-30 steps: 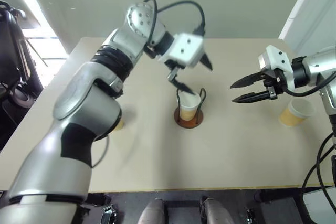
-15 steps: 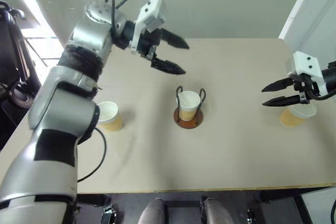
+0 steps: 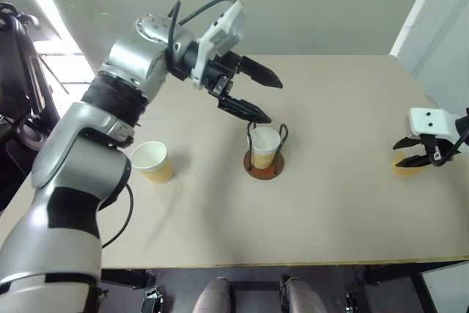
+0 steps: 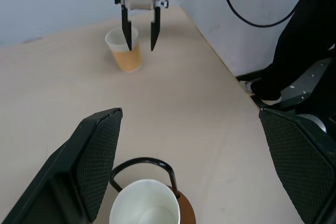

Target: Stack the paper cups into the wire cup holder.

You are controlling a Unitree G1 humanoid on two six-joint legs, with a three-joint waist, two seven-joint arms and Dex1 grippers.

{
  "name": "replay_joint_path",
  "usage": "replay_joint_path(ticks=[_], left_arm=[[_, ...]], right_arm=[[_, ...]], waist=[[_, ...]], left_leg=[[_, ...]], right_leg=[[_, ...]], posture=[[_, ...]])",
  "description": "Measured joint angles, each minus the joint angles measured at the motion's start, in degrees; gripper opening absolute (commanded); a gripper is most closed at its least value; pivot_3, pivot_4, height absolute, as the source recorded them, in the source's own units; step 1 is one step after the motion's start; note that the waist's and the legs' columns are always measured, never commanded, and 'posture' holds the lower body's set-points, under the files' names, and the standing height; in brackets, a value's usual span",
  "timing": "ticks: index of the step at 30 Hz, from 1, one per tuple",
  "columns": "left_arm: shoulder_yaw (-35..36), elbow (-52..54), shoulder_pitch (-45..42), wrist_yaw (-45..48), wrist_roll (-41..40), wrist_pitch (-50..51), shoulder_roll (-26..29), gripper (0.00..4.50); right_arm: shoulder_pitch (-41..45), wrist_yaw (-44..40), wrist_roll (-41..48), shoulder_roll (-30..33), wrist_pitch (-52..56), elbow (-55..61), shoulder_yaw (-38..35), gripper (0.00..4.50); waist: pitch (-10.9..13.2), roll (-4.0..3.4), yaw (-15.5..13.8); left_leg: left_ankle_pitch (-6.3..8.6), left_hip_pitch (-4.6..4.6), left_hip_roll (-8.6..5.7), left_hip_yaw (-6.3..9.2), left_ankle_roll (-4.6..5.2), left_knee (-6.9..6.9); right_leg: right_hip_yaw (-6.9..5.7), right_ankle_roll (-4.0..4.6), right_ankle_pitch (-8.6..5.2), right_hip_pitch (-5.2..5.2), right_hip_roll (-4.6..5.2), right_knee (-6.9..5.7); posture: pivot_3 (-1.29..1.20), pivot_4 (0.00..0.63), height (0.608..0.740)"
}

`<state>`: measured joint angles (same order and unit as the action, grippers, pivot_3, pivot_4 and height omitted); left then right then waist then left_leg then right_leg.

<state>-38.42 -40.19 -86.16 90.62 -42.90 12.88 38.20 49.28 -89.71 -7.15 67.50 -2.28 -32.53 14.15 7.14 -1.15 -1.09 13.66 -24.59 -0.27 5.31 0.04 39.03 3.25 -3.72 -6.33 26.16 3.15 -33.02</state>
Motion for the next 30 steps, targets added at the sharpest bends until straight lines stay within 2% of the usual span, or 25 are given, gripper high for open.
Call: replay_joint_path(ticks=[9, 30], left_arm=[[0.0, 1.3, 1.0, 0.0, -0.4, 0.5, 1.3, 4.47], [0.2, 1.5, 1.0, 0.0, -0.4, 0.8, 0.9, 4.47]], right_arm=[[6.1, 0.7, -3.8, -1.2, -3.7, -10.3, 0.6, 2.1], [6.3, 2.9, -10.9, -1.0, -8.9, -18.0, 0.7, 2.1]], waist=[[0.0, 0.0, 0.3], [0.0, -0.02, 0.2]], left_leg=[[0.01, 0.07, 0.01, 0.03, 0.01, -0.04], [0.09, 0.07, -0.01, 0.06, 0.03, -0.08]], right_leg=[[-0.01, 0.0, 0.0, -0.08, -0.02, 0.06], [0.0, -0.02, -0.02, -0.11, 0.04, 0.14]], posture=[[0.0, 0.15, 0.74], [0.0, 0.15, 0.74]])
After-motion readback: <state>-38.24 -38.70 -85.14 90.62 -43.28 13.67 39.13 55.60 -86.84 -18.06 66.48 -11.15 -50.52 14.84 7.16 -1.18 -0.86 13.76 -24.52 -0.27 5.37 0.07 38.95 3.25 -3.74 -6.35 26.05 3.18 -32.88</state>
